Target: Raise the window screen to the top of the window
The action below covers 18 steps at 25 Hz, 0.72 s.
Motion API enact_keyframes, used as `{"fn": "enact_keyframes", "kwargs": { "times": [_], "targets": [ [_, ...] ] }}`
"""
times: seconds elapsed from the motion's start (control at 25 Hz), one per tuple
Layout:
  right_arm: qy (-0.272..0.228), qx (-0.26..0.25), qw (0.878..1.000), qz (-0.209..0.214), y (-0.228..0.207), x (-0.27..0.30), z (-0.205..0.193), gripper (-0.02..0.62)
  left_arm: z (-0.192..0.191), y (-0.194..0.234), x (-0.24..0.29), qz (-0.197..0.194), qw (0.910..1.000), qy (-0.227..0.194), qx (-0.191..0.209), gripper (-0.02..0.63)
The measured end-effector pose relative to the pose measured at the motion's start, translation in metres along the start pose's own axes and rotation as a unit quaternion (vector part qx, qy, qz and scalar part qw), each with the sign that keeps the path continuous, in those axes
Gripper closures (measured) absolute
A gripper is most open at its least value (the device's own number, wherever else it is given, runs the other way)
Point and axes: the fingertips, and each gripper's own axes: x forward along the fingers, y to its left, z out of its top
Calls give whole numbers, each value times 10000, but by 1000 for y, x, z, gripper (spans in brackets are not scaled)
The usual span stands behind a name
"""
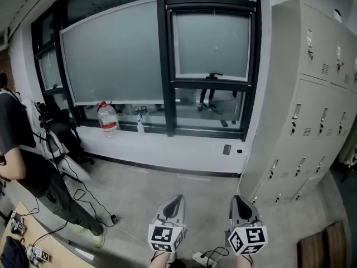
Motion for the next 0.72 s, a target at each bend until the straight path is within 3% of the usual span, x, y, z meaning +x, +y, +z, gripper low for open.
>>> {"fn": "enact_keyframes", "kwargs": {
  "times": [0.24,0.36,0.72],
  "targets": [
    [-170,-16,9999,-22,6,-36,23,589,38,-37,-24,-190,9993,-303,126,603],
    [-241,-32,9997,27,15,-41,29,589,44,-40,-33,-187,9992,-357,-34,603],
    [-165,-74,9996,237,31,-27,55,589,64,-43,-37,-141,9998,-126,-15,603]
  ]
}}
